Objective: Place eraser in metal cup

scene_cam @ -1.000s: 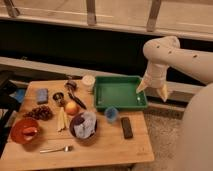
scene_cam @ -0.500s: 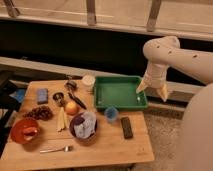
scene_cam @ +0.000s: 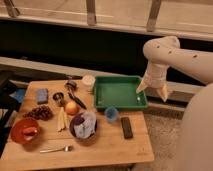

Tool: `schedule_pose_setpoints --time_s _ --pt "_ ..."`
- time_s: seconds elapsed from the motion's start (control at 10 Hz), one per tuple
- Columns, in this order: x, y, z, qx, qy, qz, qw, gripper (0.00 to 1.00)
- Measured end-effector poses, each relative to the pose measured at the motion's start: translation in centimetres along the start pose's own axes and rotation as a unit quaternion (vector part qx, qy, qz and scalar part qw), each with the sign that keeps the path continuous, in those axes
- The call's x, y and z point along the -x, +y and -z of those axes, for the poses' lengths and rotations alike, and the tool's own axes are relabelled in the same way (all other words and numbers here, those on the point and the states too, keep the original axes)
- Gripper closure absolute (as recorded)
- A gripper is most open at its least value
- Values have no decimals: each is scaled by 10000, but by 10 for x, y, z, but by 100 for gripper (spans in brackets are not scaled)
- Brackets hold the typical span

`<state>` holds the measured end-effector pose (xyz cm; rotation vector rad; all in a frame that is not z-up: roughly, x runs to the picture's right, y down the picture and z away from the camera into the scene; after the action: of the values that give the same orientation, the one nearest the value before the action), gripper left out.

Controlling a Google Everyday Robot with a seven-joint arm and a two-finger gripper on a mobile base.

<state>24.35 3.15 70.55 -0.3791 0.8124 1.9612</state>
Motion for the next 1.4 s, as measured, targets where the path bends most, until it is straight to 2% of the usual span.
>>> schedule_pose_setpoints --time_s 0.1,0.2,0.4,0.5,0.6,0.8,0.9,1.0,1.2,1.4 --pt "1 0 1 3 -11 19 10000 20" --pt "1 0 6 -105 -73 176 9998 20" --pt "-7 20 9 -199 -7 753 9970 20" --pt "-13 31 5 -225 79 1029 9944 20" --pt "-20 41 -7 -195 262 1297 9910 20" --pt "-28 42 -26 20 617 1566 9857 20" --pt "-35 39 -36 262 984 1813 9781 20" --pt "-43 38 -42 409 1214 2023 9709 20" --pt "-53 40 -48 631 1513 2335 9584 20" --pt "-54 39 -49 649 1535 2357 9574 20"
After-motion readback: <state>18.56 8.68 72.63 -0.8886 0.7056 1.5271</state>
